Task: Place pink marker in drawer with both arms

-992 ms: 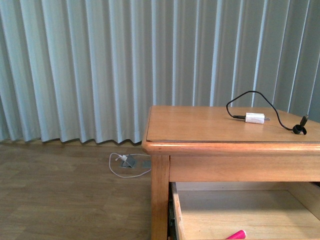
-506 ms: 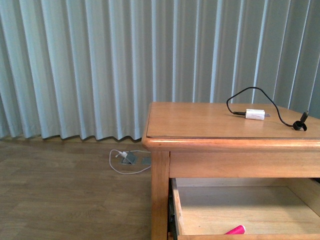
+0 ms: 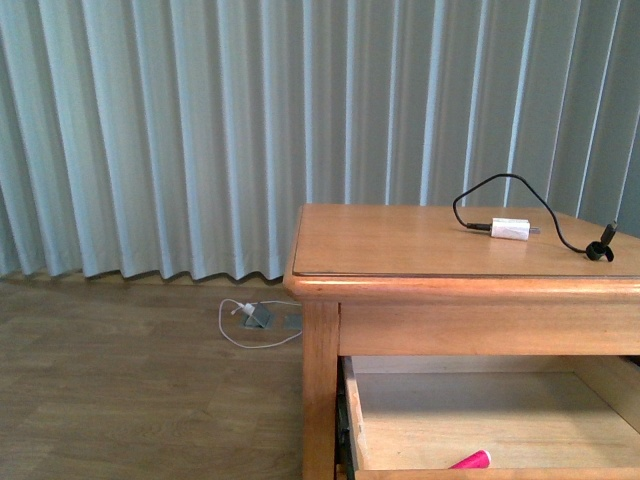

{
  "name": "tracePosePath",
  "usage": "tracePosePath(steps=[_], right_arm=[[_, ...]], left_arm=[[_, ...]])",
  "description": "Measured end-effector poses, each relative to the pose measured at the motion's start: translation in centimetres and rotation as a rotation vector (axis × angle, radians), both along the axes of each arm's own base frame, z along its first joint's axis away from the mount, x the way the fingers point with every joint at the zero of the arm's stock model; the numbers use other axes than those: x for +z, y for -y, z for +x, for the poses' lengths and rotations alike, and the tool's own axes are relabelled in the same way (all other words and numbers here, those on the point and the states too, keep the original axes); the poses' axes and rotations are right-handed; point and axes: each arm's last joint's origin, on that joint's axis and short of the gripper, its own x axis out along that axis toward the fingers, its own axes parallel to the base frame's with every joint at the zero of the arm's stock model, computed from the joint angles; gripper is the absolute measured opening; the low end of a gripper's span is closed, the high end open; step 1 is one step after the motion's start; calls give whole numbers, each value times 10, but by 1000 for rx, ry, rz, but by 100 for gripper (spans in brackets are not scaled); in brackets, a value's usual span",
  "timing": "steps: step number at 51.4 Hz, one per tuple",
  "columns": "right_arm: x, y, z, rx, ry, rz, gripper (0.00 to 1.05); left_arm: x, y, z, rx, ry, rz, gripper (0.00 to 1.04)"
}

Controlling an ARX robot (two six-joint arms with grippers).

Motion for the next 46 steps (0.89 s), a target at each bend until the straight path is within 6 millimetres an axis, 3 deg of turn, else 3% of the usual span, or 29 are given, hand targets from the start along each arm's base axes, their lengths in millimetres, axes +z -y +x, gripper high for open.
tracePosePath(steps=[10, 17, 25, 33, 46], right_arm=[[0, 0, 0, -13, 4, -10, 96], [2, 0, 5, -168, 19, -133, 96], [-17, -3, 31, -44, -181, -166, 96], [-34, -13, 62, 21, -241, -237, 96], [-60, -29, 105, 31, -293, -273, 96]], left_arm=[[0, 0, 0, 0, 0, -1, 7], [0, 0, 0, 0, 0, 0, 30], [0, 0, 0, 0, 1, 0, 67], [0, 0, 0, 0, 1, 0, 97], [0, 0, 0, 0, 1, 2, 99]])
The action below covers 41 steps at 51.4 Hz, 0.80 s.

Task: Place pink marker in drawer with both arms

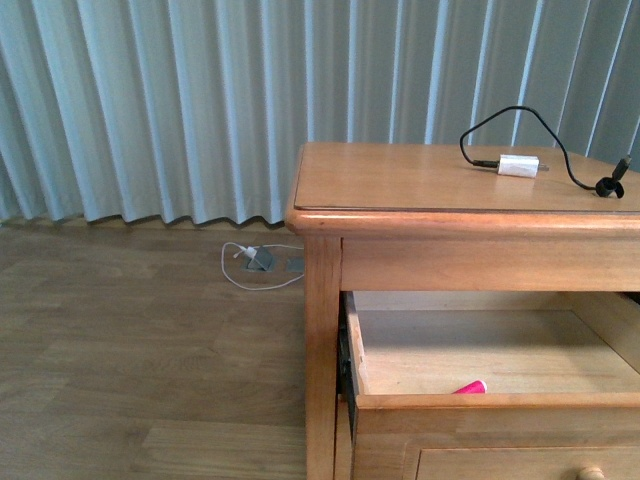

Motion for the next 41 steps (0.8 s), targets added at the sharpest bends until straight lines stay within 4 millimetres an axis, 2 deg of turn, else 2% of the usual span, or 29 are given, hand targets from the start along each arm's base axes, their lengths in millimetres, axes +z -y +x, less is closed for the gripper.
tracePosePath(steps=[7, 19, 41], right_arm=[[-14, -9, 29, -43, 4, 10, 96], [-28, -22, 55, -121, 14, 40, 96], [-31, -41, 117, -168, 130, 67, 96]], left_arm=[[0, 0, 0, 0, 0, 0, 99], [0, 0, 0, 0, 0, 0, 99], [0, 0, 0, 0, 0, 0, 99]])
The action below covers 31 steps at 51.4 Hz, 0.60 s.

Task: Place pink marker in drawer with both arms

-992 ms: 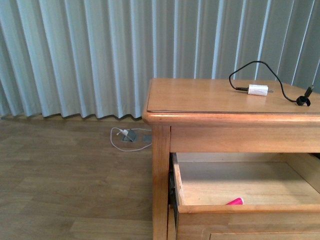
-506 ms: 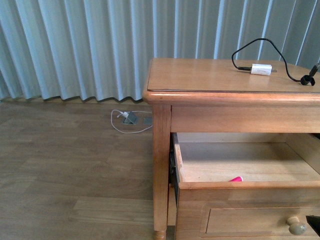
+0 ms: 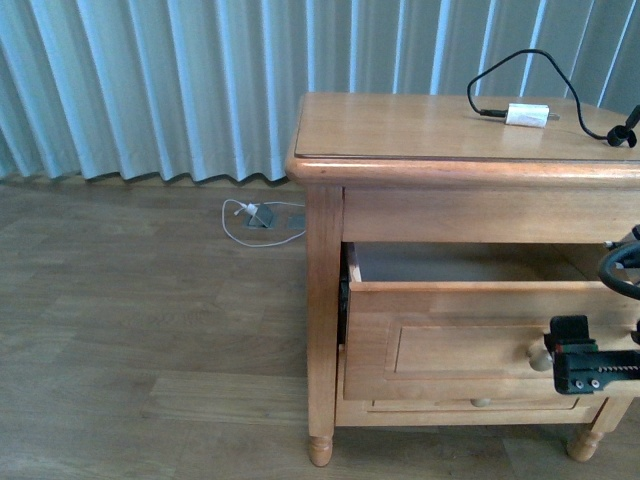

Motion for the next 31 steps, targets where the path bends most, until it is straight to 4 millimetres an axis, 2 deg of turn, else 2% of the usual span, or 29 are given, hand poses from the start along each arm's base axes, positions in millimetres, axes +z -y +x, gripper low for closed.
tracePosePath(steps=[12, 22, 31], right_arm=[[1, -7, 32, -19, 67, 11, 96], [-7, -12, 57, -37, 146, 47, 96], [-13, -13, 60, -38, 178, 68, 96]], left_arm=[[0, 0, 0, 0, 0, 0, 99], [0, 0, 0, 0, 0, 0, 99], [0, 0, 0, 0, 0, 0, 99]])
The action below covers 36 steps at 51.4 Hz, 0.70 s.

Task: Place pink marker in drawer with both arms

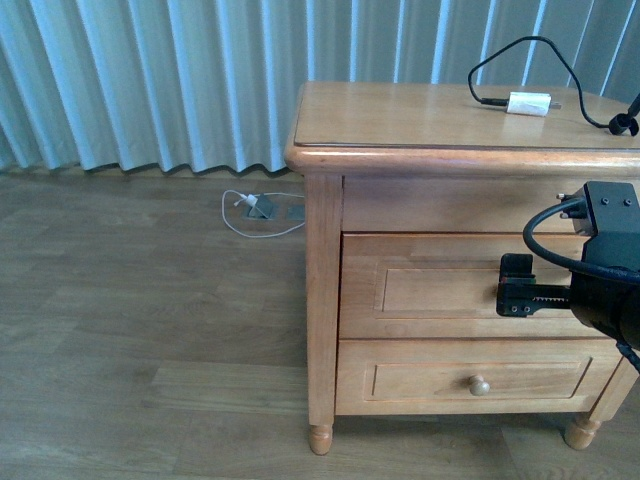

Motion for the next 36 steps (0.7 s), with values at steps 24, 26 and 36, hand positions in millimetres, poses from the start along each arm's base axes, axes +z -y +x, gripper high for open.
tracePosePath(steps=[24, 26, 36], right_arm=[[3, 5, -12, -1, -20, -3, 96], [6, 7, -17, 5, -26, 1, 96], [49, 28, -66, 55, -53, 49, 96]], left_arm=[[0, 0, 0, 0, 0, 0, 99], [0, 0, 0, 0, 0, 0, 99], [0, 0, 0, 0, 0, 0, 99]])
